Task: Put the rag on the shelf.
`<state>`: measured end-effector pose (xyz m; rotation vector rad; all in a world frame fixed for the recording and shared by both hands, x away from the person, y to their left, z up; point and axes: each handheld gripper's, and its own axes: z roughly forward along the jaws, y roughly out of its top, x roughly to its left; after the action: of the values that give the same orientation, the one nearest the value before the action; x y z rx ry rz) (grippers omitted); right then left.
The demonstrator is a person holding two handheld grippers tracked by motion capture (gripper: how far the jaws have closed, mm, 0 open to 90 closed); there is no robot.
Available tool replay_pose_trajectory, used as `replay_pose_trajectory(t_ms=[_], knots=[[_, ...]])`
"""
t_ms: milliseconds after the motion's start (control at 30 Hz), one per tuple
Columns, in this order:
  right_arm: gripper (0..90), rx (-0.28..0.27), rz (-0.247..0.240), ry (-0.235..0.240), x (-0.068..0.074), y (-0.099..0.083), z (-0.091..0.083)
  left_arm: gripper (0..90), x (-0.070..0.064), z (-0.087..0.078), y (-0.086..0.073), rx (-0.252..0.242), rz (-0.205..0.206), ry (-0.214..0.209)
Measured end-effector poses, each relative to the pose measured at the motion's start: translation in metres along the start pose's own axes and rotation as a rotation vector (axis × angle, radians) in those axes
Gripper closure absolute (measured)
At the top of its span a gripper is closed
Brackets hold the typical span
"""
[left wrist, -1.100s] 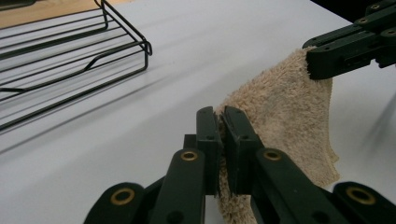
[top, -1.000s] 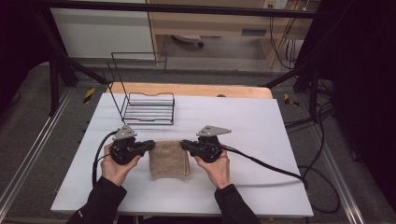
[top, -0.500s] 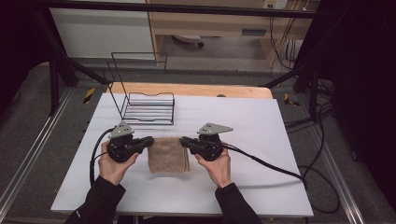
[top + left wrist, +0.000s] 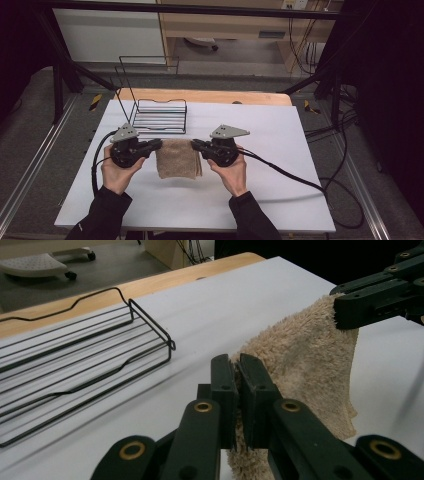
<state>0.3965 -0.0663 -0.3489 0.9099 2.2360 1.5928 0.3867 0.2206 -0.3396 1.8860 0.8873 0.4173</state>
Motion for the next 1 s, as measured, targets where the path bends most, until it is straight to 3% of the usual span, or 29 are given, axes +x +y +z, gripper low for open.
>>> replay_pose_trajectory(t_ms=[1000], knots=[[85.6, -0.111, -0.048, -0.057, 0.005, 0.051, 0.014, 85.7, 0.023, -0.013, 0.038, -0.115, 0.011, 0.097]])
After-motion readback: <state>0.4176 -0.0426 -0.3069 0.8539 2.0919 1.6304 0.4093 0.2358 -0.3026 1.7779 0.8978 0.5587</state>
